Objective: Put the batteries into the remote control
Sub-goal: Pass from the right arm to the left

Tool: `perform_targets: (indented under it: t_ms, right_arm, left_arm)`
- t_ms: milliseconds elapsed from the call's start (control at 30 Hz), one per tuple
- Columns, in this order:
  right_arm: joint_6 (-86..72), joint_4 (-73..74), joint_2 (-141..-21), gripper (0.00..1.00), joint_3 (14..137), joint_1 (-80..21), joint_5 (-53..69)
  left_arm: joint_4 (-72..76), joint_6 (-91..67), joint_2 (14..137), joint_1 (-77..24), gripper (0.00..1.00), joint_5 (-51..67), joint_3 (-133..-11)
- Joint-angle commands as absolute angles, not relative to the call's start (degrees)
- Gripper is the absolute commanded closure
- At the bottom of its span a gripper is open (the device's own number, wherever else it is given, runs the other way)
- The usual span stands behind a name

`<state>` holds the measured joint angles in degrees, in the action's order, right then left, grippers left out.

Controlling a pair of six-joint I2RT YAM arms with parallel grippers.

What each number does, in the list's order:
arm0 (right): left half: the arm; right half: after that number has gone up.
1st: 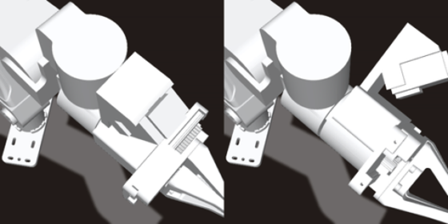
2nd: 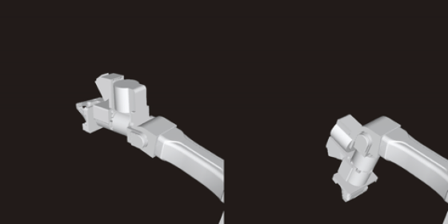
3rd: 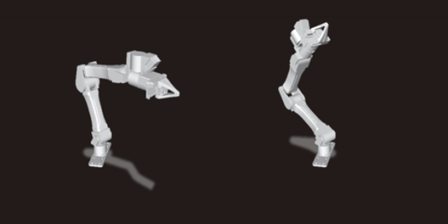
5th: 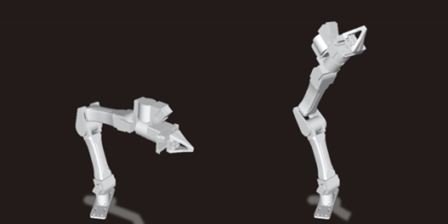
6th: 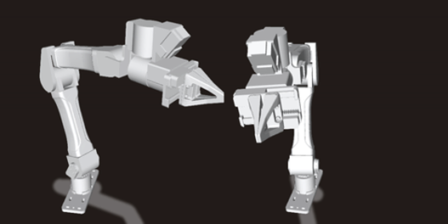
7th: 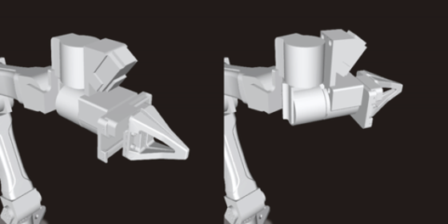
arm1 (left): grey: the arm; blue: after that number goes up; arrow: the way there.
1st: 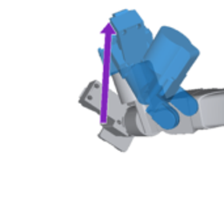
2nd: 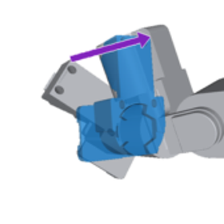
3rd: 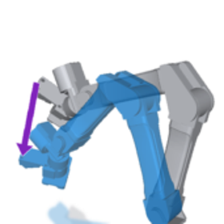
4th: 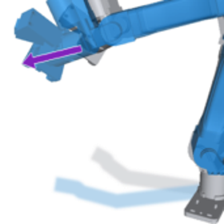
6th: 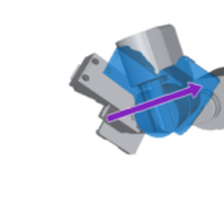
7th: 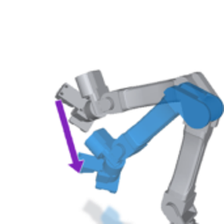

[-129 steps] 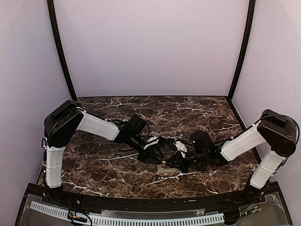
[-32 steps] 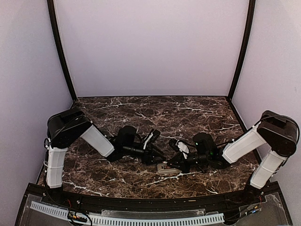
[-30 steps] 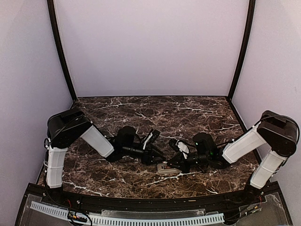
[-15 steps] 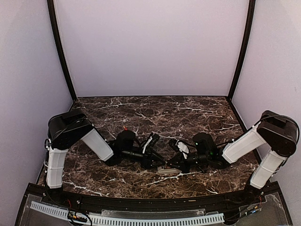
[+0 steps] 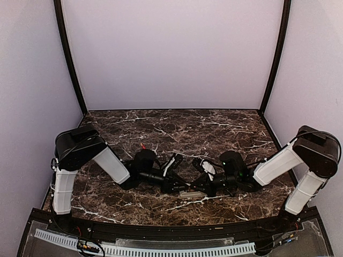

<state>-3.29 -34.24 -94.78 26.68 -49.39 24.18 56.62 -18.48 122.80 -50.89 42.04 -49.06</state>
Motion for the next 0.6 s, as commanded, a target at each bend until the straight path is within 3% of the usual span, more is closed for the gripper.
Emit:
perform_targets:
  t_ms: [0,200,433,567]
  right_arm:
    - [-3.3,-26.1,-96.3,0.92,25.4,-50.8,27.1]
    - [-3.3,-26.1,-96.4,0.92,25.4,-50.8,27.2]
    - [-3.3,-26.2,-96.1,0.92,25.2,-50.8,27.2]
    - [-3.3,-26.3,-96.2,0.93,25.2,-50.8,27.2]
  left_arm:
    - [54.3,-17.3,122.1,-51.4,0.67,42.9,-49.5]
    - [53.6,-17.0,122.3,-51.5,0.75,43.3,-50.2]
    - [54.3,-17.3,122.4,-51.5,0.72,43.1,-50.2]
    - [52.8,-17.2,122.5,-51.5,0.77,41.2,-50.8]
